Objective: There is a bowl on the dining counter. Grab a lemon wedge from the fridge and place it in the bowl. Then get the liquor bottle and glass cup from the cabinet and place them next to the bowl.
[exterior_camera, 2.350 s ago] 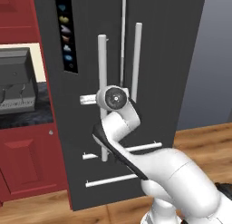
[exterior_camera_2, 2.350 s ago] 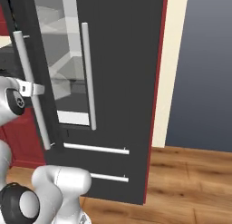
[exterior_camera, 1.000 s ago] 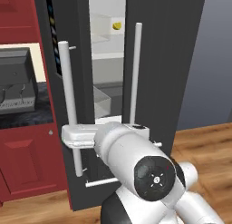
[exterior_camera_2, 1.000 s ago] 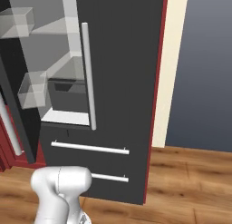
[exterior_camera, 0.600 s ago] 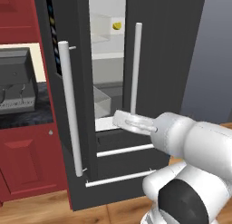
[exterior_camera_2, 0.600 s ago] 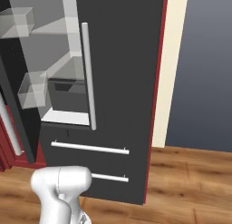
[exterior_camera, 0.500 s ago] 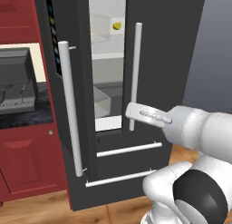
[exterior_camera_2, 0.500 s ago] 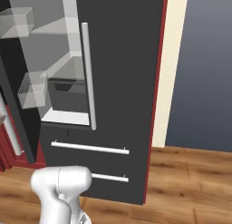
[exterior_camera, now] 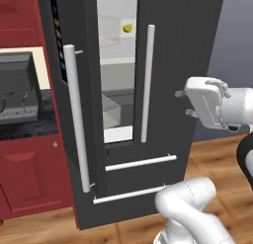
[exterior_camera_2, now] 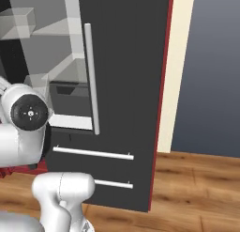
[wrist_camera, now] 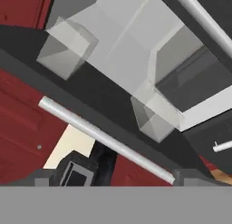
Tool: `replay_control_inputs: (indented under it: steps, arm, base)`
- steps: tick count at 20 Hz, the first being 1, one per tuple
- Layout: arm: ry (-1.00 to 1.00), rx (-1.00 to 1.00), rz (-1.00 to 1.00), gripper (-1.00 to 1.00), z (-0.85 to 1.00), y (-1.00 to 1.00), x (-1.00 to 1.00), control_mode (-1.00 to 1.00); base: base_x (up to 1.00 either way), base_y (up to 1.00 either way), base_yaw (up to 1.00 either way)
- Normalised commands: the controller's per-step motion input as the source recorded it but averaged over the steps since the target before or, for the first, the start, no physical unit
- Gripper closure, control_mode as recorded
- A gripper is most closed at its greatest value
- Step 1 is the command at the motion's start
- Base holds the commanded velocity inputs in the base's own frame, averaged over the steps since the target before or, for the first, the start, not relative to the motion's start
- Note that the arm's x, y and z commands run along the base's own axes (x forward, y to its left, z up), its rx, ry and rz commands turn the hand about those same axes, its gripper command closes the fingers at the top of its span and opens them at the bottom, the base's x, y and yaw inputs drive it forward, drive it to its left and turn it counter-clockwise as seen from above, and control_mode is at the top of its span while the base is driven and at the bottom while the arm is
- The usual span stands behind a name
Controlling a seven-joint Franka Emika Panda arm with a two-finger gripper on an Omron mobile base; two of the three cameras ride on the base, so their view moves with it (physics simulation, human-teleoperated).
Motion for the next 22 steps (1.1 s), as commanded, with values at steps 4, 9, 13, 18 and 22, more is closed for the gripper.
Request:
replay_control_inputs:
  steps: [4, 9, 13, 18, 22]
  arm:
    - [0.15, 0.12, 0.02, -1.0, -0.17, 0.0, 0.79, -1.0]
    - [0.12, 0.09, 0.01, -1.0, -0.3, 0.0, 0.82, -1.0]
    - [0.11, 0.08, 0.03, -1.0, -0.28, 0.03, 0.71, -1.0]
    - [0.02, 0.05, 0.09, -1.0, -0.19, 0.39, 0.44, -1.0]
    - [0.01, 0.03, 0.09, -1.0, -0.22, 0.51, 0.4, -1.0]
  base:
    - [0.0, 0.0, 0.0]
    - [0.0, 0.0, 0.0]
    - [0.0, 0.0, 0.0]
    - [0.0, 0.0, 0.0]
    - [0.0, 0.0, 0.0]
